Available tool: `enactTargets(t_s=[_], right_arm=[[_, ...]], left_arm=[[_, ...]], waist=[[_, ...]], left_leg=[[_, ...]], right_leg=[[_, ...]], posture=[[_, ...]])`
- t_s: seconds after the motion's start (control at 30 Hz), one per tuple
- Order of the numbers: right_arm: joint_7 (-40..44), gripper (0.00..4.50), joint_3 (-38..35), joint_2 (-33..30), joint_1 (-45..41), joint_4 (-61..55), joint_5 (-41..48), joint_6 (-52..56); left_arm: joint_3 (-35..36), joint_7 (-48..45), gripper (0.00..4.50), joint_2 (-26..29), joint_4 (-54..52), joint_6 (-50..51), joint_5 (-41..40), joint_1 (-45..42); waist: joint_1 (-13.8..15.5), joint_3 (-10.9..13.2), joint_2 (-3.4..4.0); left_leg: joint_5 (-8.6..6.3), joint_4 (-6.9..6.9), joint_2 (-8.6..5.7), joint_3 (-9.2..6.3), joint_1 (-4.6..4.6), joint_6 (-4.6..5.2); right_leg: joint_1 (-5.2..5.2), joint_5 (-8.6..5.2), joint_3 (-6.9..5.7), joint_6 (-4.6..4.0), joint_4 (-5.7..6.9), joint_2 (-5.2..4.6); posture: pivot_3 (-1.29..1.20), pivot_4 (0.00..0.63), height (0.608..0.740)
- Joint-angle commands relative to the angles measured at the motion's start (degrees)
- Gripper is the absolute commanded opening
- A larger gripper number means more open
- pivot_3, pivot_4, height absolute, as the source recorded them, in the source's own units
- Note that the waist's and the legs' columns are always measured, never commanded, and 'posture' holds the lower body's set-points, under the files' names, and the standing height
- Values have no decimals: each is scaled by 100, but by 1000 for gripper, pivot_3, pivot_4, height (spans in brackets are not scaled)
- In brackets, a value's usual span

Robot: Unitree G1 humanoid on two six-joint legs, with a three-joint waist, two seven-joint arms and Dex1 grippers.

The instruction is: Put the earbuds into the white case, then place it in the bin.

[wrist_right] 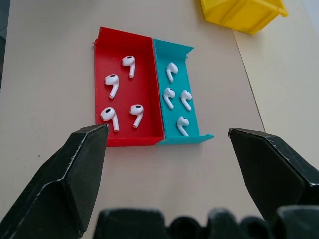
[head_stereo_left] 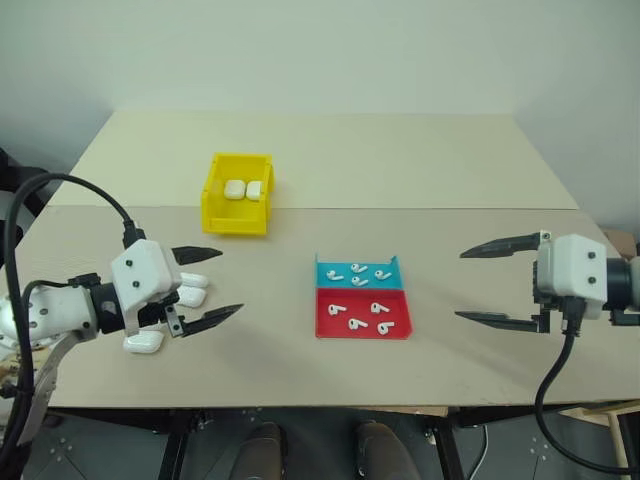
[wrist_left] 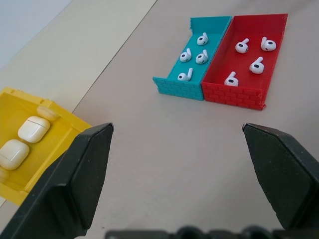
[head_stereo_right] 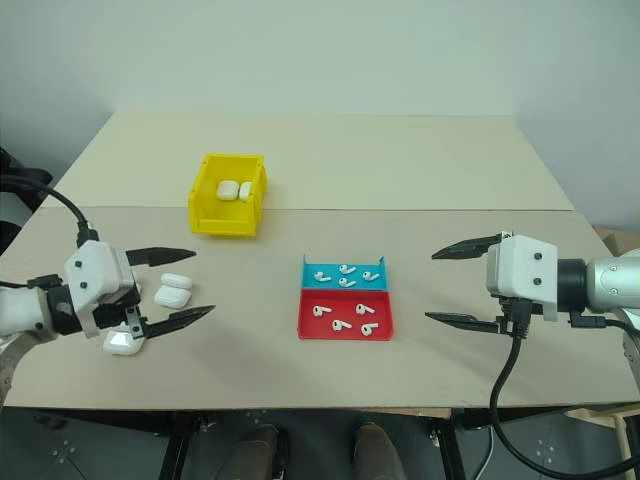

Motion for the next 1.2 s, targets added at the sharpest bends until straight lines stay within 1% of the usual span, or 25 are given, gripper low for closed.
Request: enactTargets(t_s=[0.03, 0.2, 0.3, 0.43, 0.53, 0.57, 0.6, 0.63, 0.67, 0.7, 0.77, 0.87, 1.0, 1.1, 1.2], right_arm=[[5, 4467, -101, -9, -73, -69, 6, -137], [-1, 4467, -121, -10, -62, -106, 36, -104], [23, 4467, -96, -6, -41, -99, 44, -100], [48, 4467, -66, 29, -27, -52, 41, -135], [12, 4467, 35, 62, -161, 71, -20, -165], [17, 4467, 16, 48, -159, 61, -5, -146], [35, 4467, -30, 30, -125, 29, 42, -109], [57, 4467, -89, 5, -59, -15, 95, -49], [75, 4467, -139, -15, 11, -53, 125, -10], [80, 4467, -165, -18, 86, -77, 110, -15], [56, 4467, -169, -15, 186, -103, 52, -30], [-34, 4467, -71, 14, 238, -130, 1, 21], [-87, 4467, 121, 68, 244, -81, -126, -7], [-134, 4467, 205, 97, 222, -83, -180, 20], [-196, 4467, 273, 136, 241, -125, -189, 80]], left_arm=[[241, 112, 4500, -67, -323, 0, -178, 22], [363, 442, 4500, -45, -692, 150, 166, 380], [582, 581, 4500, 52, -990, 670, 37, 676], [784, 1151, 4500, 121, -1607, 1562, 115, 838], [1121, 1709, 4500, 238, -2123, 2960, -230, 619], [1247, 1980, 4500, 126, -2269, 3445, -442, 448], [1328, 2163, 4500, 159, -2389, 4208, -664, 188], [1416, 2327, 4500, 73, -2482, 5063, -863, -140], [1485, 2485, 4500, -35, -2596, 5691, -954, -384], [1513, 2563, 4500, 30, -2579, 6384, -1003, -588], [1577, 3005, 4500, 155, -2353, 6945, -1130, -604], [1955, 3829, 4500, 189, -1921, 7029, -1893, -170], [2669, 4733, 4500, 823, -1382, 7029, -3487, 850], [2969, 5613, 4500, 1233, -964, 7029, -4493, 1158], [2960, 6482, 4500, 1488, -499, 7029, -5571, 1135]], waist=[[0, 0, 0], [-6, 0, 0], [-13, 0, 0], [-7, 0, 0], [4, 0, -1], [5, 0, -1], [7, 0, -1], [5, 0, -1], [4, 0, -1], [1, 0, -1], [-12, 0, -3], [-82, 0, -3], [-89, 10, -22], [-25, 11, -22], [15, 9, -20]], left_leg=[[0, 0, 0, 0, 0, 0], [0, 0, 0, 0, 0, 0], [0, 0, 2, 0, 1, 0], [0, 0, 1, 0, 2, 0], [0, 0, 0, -1, 2, 0], [0, 0, 0, -2, 3, 0], [0, 0, -1, -2, 3, 0], [0, 0, -1, -3, 3, 0], [0, 0, -1, -6, 4, 0], [0, 0, -2, -7, 5, 0], [0, 0, -3, -10, 5, 0], [0, 0, -1, -17, 9, 0], [-1, -1, 8, -41, 20, -1], [-1, -1, 6, -35, 42, -1], [-1, -1, 4, -28, 58, -2]], right_leg=[[0, 0, 0, 0, 0, 0], [0, 0, 0, 0, -1, -1], [0, 0, 1, -1, 1, 1], [0, 0, 1, 1, 1, 1], [2, 0, 1, 1, 1, 0], [2, 0, 0, 1, 2, 0], [2, 0, 0, 3, 2, 0], [2, 0, 0, 3, 4, 0], [3, -1, -1, 7, 5, 1], [4, -2, -1, 7, 7, 1], [5, -3, -1, 9, 6, 4], [2, -1, 6, 6, 11, 5], [-2, -3, 13, -5, 34, -1], [3, -12, 20, -12, 53, -12], [13, -19, 25, -16, 57, -17]], posture=[[0, 150, 740], [0, 150, 740], [0, 150, 740], [0, 150, 740], [0, 150, 740], [0, 150, 740], [0, 150, 740], [0, 150, 740], [0, 150, 740], [0, 150, 740], [0, 150, 740], [0, 150, 740], [0, 150, 740], [0, 150, 740], [0, 150, 740]])
